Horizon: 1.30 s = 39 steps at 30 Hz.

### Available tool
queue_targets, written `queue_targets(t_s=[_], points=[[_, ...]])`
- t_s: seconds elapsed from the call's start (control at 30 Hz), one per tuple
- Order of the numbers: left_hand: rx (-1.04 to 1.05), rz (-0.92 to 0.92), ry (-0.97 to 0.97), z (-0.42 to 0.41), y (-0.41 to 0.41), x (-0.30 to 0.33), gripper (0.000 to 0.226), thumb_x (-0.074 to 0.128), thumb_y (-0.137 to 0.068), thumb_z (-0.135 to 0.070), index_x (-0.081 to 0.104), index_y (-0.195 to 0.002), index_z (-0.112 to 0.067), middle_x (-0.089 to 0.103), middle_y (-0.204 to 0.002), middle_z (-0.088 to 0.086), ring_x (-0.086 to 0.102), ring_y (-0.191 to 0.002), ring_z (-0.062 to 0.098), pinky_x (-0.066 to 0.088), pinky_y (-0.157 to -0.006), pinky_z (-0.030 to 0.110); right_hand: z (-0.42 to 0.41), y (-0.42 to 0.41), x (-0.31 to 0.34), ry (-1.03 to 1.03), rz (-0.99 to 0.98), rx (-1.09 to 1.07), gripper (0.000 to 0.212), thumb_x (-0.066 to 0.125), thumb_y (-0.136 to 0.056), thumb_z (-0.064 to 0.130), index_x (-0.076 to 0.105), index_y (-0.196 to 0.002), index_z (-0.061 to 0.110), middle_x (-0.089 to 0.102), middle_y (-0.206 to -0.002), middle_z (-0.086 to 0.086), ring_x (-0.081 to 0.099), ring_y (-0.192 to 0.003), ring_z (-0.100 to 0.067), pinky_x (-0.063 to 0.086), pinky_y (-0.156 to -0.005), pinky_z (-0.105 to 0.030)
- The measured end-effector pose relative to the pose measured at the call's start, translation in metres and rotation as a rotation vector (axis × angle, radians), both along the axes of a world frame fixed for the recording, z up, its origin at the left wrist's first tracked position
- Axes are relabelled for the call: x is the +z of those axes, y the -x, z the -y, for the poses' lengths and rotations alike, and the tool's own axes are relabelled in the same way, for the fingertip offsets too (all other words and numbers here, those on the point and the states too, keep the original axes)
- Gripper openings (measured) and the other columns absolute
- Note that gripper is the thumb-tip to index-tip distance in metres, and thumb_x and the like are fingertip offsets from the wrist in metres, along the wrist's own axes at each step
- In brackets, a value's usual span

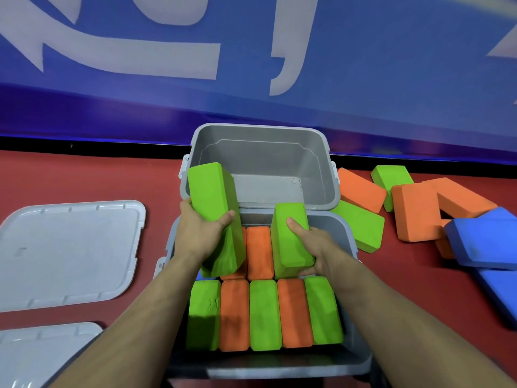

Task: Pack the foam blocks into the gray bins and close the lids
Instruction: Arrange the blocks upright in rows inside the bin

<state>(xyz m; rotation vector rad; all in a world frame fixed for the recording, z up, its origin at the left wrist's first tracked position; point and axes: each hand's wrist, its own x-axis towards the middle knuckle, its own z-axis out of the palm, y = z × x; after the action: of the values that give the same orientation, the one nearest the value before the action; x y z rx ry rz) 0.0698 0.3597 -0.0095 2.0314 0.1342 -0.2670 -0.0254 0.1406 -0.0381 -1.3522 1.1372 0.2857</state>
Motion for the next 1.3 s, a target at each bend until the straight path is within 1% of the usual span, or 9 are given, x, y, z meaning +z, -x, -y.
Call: queue_targets(t_s=[0.2,0.33,0.53,0.7,0.83,0.93,1.03,1.13,1.3], points=[[-0.002,0.058,0.017,0.004,0.003,0.008,0.089,0.085,-0.076,-0.039,0.033,-0.147,-0.023,0.052,-0.134,0.008,0.043,-0.131,0.03,0.037,-0.092,0.033,-0.002,-0.005,0.006,-0.038,-0.014,0.029,0.056,0.077,-0.08,0.059,0.062,-0.113,0.017,0.067,-0.118,-0.011,0.067,-0.097,-0.035,0.058,-0.067,-0.054],[-0.019,0.085,0.04,0.007,0.003,0.011,0.088,0.083,-0.077,-0.036,0.032,-0.148,-0.026,0.047,-0.132,0.007,0.036,-0.134,0.029,0.036,-0.092,0.033,0.003,-0.009,-0.006,-0.04,-0.029,0.014,0.07,0.073,-0.084,0.059,0.056,-0.136,0.015,0.058,-0.137,-0.01,0.058,-0.122,-0.04,0.056,-0.074,-0.058],[-0.06,0.104,0.08,0.01,0.005,0.009,0.087,0.083,-0.078,-0.034,0.029,-0.147,-0.031,0.041,-0.126,0.004,0.032,-0.132,0.024,0.037,-0.096,0.034,0.006,-0.011,-0.045,-0.028,-0.085,0.024,0.087,0.072,-0.082,0.065,0.046,-0.149,0.017,0.049,-0.151,-0.009,0.05,-0.133,-0.039,0.047,-0.096,-0.061],[-0.091,0.115,0.089,0.013,0.004,0.007,0.087,0.084,-0.077,-0.037,0.031,-0.145,-0.032,0.041,-0.124,0.001,0.032,-0.132,0.024,0.041,-0.103,0.04,0.019,-0.014,-0.076,0.007,-0.042,0.064,0.097,0.084,-0.065,0.067,0.06,-0.134,0.004,0.068,-0.127,-0.015,0.067,-0.112,-0.032,0.056,-0.098,-0.051],[-0.084,0.103,0.125,0.015,0.0,0.0,0.094,0.082,-0.061,-0.056,0.032,-0.14,-0.038,0.052,-0.13,0.0,0.045,-0.13,0.027,0.047,-0.105,0.05,0.035,-0.016,-0.126,0.08,-0.063,0.126,0.148,0.077,-0.014,0.091,0.06,-0.134,0.006,0.07,-0.123,-0.012,0.07,-0.107,-0.032,0.058,-0.089,-0.058],[-0.096,0.12,0.115,0.017,-0.003,-0.004,0.096,0.081,-0.058,-0.061,0.033,-0.138,-0.039,0.055,-0.131,-0.004,0.05,-0.128,0.027,0.049,-0.103,0.051,0.036,-0.019,-0.131,0.117,-0.048,0.139,0.115,0.082,-0.043,0.082,0.065,-0.127,0.006,0.072,-0.119,-0.013,0.071,-0.104,-0.032,0.057,-0.09,-0.057],[-0.105,0.13,0.128,0.02,-0.005,-0.009,0.096,0.085,-0.058,-0.061,0.034,-0.136,-0.04,0.057,-0.13,-0.007,0.053,-0.126,0.024,0.051,-0.101,0.05,0.03,-0.019,-0.123,0.168,-0.034,0.159,0.108,0.078,-0.041,0.087,0.072,-0.113,0.006,0.075,-0.109,-0.011,0.072,-0.099,-0.03,0.058,-0.092,-0.052],[-0.123,0.136,0.137,0.02,-0.004,-0.012,0.096,0.086,-0.058,-0.057,0.036,-0.137,-0.036,0.06,-0.127,-0.01,0.058,-0.121,0.017,0.053,-0.098,0.047,0.022,-0.022,-0.114,0.253,-0.054,0.246,0.065,0.072,-0.083,0.061,0.072,-0.106,0.001,0.072,-0.101,-0.01,0.067,-0.096,-0.028,0.055,-0.095,-0.042],[-0.156,0.158,0.128,0.019,-0.002,-0.016,0.091,0.088,-0.061,-0.049,0.04,-0.137,-0.031,0.058,-0.128,-0.012,0.059,-0.115,0.01,0.055,-0.095,0.042,0.019,-0.017,-0.123,0.315,-0.047,0.281,0.057,0.067,-0.091,0.054,0.071,-0.108,-0.001,0.071,-0.1,-0.012,0.066,-0.095,-0.028,0.052,-0.088,-0.034]])
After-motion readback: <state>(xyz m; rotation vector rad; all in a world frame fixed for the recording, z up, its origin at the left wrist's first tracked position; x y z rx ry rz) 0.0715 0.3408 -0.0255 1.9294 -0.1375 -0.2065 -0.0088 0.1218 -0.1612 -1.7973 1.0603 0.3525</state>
